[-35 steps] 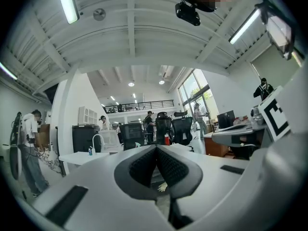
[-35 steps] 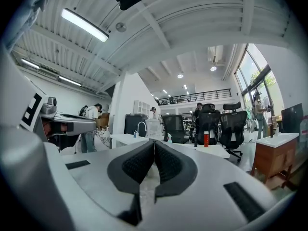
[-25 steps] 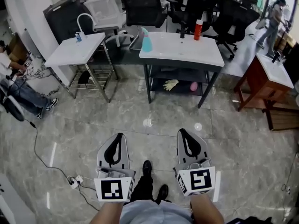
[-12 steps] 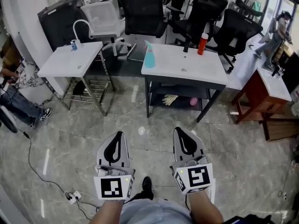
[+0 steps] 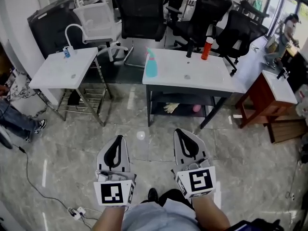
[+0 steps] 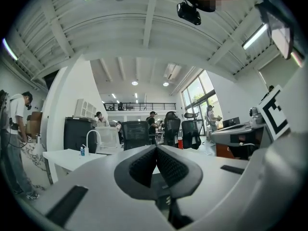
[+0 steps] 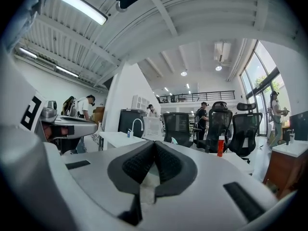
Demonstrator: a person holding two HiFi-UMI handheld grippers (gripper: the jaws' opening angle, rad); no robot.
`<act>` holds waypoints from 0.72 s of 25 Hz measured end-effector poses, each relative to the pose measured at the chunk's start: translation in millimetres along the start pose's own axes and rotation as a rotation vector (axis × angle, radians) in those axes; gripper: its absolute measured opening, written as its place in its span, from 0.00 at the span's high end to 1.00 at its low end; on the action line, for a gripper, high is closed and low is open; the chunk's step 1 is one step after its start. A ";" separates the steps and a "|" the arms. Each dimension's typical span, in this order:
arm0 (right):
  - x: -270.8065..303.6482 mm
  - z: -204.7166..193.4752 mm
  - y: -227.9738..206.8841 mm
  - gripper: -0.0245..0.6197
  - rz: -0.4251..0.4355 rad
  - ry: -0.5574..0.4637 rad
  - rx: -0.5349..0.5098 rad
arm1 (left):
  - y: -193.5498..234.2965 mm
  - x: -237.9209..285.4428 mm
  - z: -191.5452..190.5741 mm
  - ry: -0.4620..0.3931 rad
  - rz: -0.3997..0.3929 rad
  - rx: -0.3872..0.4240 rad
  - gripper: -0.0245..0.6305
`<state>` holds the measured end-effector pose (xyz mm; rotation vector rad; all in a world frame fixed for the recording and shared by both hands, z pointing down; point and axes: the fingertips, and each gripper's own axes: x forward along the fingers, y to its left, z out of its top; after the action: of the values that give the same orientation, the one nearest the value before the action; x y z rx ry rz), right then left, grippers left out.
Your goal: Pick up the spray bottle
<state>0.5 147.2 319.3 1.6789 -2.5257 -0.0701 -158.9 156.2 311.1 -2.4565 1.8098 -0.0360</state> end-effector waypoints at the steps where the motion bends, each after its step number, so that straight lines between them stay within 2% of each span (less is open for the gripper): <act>1: 4.5 -1.2 -2.3 0.94 -0.006 0.004 0.001 | 1.3 5.9 -3.1 0.006 -0.007 -0.003 0.94; 11: 55.6 -24.2 -52.6 0.94 -0.056 0.033 0.025 | -9.7 83.4 -29.6 0.066 -0.065 0.012 0.94; 18: 121.4 -41.7 -116.9 0.94 -0.065 0.050 0.041 | -18.9 175.2 -46.9 0.101 -0.076 0.022 0.94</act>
<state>65.9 -9.1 357.0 1.7560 -2.4530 0.0184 -92.1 -8.1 353.4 -2.5503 1.7428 -0.1873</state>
